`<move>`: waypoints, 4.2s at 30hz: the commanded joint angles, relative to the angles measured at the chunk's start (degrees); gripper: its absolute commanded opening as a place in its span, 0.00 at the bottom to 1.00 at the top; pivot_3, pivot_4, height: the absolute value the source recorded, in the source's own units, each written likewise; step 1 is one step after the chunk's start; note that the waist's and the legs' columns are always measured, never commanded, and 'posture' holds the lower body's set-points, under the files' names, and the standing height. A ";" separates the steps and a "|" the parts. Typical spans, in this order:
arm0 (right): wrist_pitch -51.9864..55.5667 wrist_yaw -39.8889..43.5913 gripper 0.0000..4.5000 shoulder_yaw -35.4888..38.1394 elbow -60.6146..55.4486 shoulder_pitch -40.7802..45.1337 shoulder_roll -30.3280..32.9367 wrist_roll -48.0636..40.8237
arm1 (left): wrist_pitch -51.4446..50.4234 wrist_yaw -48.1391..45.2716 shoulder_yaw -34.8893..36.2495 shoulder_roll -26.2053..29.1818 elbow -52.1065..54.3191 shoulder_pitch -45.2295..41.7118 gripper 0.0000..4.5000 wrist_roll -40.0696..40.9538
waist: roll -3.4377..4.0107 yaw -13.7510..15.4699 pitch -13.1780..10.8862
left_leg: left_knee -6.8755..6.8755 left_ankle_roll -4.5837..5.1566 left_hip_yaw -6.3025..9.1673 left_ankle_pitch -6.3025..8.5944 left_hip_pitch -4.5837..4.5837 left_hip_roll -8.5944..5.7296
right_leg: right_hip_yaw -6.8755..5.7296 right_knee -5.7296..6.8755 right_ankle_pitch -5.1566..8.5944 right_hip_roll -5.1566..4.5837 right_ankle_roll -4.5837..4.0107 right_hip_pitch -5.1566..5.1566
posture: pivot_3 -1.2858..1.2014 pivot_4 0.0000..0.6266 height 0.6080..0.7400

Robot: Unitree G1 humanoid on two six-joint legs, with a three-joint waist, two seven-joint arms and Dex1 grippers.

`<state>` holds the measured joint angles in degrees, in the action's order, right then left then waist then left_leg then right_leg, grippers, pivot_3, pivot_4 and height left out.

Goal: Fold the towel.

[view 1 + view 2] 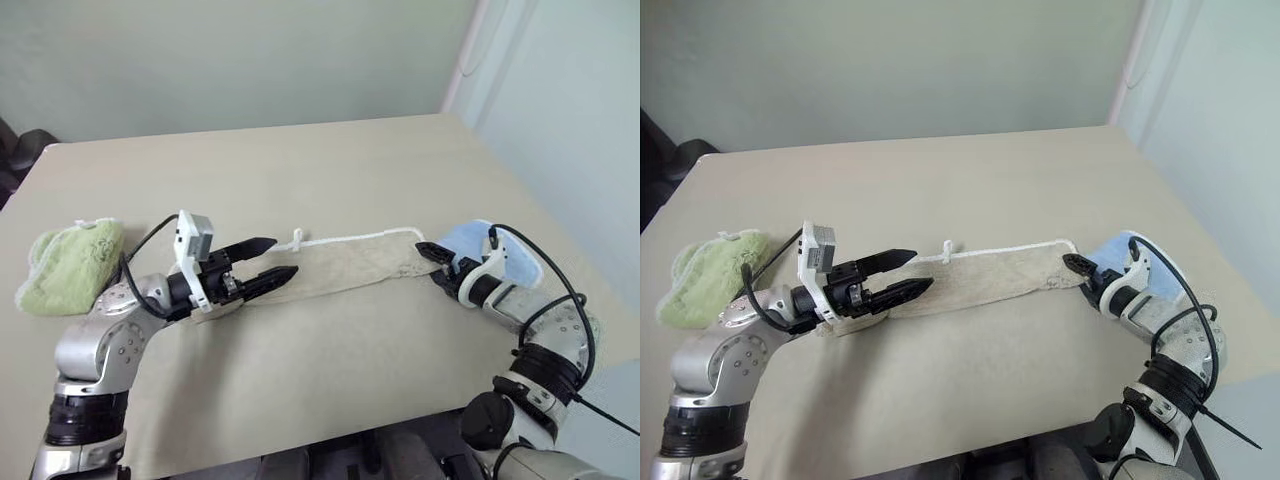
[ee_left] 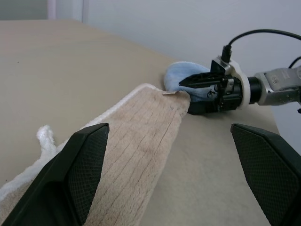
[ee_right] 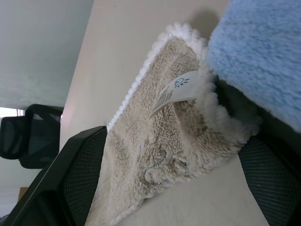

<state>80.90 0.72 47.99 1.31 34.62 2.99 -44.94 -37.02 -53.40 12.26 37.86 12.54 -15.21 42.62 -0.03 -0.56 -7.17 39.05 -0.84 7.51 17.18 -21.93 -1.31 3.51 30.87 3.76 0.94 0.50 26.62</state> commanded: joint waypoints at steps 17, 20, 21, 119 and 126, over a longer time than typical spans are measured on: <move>-3.60 1.36 0.01 -7.23 -3.72 -2.52 4.78 -3.92 | 1.45 -1.39 0.59 1.96 2.36 1.94 1.00 -0.14 | 0.03 0.47 -0.01 | -0.08 0.43 -0.01 -0.02 -0.03 -0.02 | 0.01 -0.01 0.01 -0.06 0.03 0.05 | 0.52 0.24 1.00; -3.05 1.39 0.01 -7.78 -5.72 -2.65 6.36 -4.87 | 1.59 -2.29 0.40 2.79 2.51 2.83 1.00 -0.25 | 0.03 0.68 -0.01 | -0.08 0.48 -0.01 0.02 -0.03 -0.02 | 0.00 -0.01 0.03 -0.06 0.05 0.05 | 0.52 0.24 1.00; -3.05 1.68 0.01 -8.36 -6.32 -2.78 7.09 -4.91 | 1.74 -2.54 0.36 3.00 2.49 3.08 1.00 -0.43 | 0.03 0.73 -0.01 | -0.09 0.46 -0.01 0.03 -0.02 -0.02 | 0.00 -0.01 0.03 -0.06 0.05 0.05 | 0.52 0.24 1.00; -0.85 28.02 0.63 -31.94 -12.44 1.62 15.58 10.72 | 5.99 -2.35 -2.85 -1.25 -2.70 1.02 1.00 -4.89 | 0.05 0.59 -0.02 | -0.03 0.56 -0.05 -0.38 0.01 0.02 | 0.00 0.02 0.09 0.02 -0.11 0.02 | 0.52 0.24 1.00; -1.15 24.51 0.63 -31.48 -9.01 2.83 12.03 10.80 | 6.49 -2.62 -3.21 -1.15 -3.36 0.56 1.00 -5.02 | 0.05 0.64 -0.02 | -0.04 0.53 -0.03 -0.27 -0.01 0.02 | 0.00 0.02 0.09 0.00 -0.12 0.03 | 0.52 0.24 1.00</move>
<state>80.03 26.07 15.30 -6.94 35.96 15.22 -32.97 -31.92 -55.70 8.62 36.69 8.65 -13.87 38.02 0.01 0.08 -7.19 39.01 -0.31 7.48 16.94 -21.94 -1.30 3.51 30.89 3.84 0.94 0.38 26.66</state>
